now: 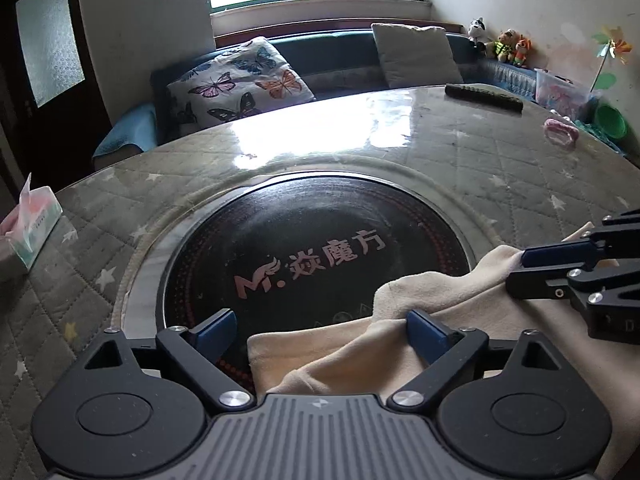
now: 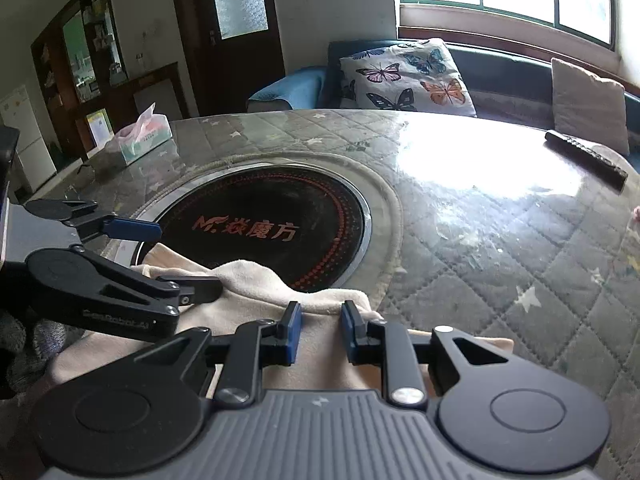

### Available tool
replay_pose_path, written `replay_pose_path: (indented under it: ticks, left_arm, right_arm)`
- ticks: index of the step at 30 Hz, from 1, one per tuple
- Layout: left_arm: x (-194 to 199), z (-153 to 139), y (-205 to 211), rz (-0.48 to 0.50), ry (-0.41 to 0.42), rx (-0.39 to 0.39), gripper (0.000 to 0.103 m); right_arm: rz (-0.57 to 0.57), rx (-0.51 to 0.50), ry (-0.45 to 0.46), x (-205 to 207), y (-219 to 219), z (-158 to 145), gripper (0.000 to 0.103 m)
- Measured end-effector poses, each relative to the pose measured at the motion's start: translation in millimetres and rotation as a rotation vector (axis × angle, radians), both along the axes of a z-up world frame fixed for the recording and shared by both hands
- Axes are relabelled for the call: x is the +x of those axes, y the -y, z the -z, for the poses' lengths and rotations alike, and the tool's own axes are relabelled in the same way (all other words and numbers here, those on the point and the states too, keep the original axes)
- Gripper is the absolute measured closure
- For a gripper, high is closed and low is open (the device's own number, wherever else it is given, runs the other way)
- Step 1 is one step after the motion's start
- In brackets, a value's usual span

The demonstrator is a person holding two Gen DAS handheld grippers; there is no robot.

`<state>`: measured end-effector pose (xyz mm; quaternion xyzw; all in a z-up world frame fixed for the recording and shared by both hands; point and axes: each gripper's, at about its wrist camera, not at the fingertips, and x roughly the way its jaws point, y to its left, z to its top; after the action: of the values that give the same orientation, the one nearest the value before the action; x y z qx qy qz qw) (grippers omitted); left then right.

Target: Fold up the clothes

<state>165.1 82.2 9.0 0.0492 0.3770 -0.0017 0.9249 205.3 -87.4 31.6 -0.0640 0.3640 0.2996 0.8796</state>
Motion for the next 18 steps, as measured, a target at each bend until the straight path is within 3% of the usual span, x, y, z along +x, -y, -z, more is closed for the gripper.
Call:
replay_pose_path:
  ticks: [4,8,18]
  left_arm:
    - [0,-1,-4,-0.005,-0.005,-0.012,0.006]
    - [-2,-2,-4,-0.012,-0.001,-0.015,0.005]
    - [-37,-17,-4,-0.029,0.06,-0.019,0.0]
  right_arm:
    - [-0.004,-0.005,0.008,-3,0,-2,0.078]
    - [-0.04,-0.023,0.044,-20,-1,-9,0.055]
    - [-0.108,-0.081,0.137,-65,-10,-9,0.027]
